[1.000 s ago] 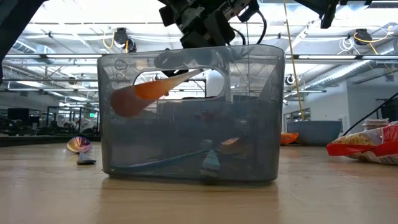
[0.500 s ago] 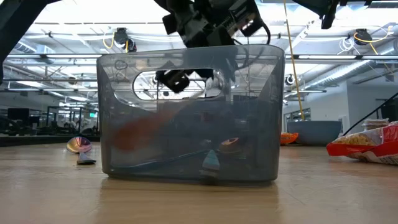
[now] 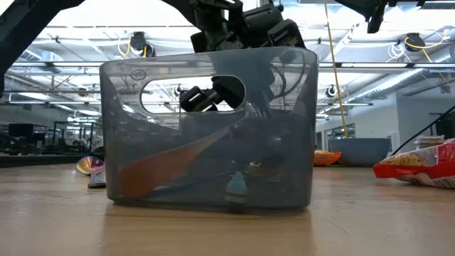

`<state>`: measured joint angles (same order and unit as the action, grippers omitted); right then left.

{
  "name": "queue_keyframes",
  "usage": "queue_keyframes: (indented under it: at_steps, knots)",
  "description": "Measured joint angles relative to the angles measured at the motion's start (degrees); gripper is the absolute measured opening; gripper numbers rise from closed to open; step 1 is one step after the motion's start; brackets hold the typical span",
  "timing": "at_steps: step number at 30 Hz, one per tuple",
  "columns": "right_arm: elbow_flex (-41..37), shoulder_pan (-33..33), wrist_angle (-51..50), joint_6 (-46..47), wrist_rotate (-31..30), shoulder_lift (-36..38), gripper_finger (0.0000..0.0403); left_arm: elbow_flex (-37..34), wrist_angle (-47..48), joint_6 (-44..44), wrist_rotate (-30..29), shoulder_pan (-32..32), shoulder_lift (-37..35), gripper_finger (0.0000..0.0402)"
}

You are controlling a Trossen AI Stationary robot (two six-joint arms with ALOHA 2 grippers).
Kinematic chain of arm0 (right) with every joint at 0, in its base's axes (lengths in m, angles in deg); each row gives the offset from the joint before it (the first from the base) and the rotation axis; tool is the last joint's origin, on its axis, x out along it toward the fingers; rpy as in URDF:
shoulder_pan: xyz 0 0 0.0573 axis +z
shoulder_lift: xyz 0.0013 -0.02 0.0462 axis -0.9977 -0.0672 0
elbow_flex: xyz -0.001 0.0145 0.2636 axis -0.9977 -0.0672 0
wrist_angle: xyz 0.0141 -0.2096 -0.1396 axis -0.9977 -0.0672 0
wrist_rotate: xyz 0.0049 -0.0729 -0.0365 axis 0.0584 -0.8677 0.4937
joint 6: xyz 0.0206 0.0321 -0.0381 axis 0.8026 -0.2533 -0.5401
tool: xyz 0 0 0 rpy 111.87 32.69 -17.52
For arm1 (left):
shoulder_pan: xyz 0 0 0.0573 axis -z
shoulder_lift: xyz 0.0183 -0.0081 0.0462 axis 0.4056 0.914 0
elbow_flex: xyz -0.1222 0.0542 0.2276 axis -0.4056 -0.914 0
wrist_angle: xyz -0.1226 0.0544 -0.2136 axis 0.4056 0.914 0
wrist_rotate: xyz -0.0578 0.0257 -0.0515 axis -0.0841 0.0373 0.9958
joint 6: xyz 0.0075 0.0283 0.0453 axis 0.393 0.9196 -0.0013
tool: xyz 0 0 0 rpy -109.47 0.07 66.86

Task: Pick & Place Food Item
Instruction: Put the orange spoon into the bottom black bin

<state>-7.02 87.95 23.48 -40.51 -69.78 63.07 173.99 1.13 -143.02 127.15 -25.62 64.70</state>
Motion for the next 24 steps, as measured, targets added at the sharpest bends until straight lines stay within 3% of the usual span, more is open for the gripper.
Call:
queue_keyframes:
  at_steps: [20,24]
  knots:
    - [0.0,0.0,-0.6,0.0,0.1,0.0,0.0221,0.6,-4.2,3.1,0.9,-1.9,0.3,0.0033]
    - [0.0,0.0,-0.6,0.0,0.0,0.0,0.0219,1.2,-4.1,3.6,1.1,-1.9,0.3,0.0053]
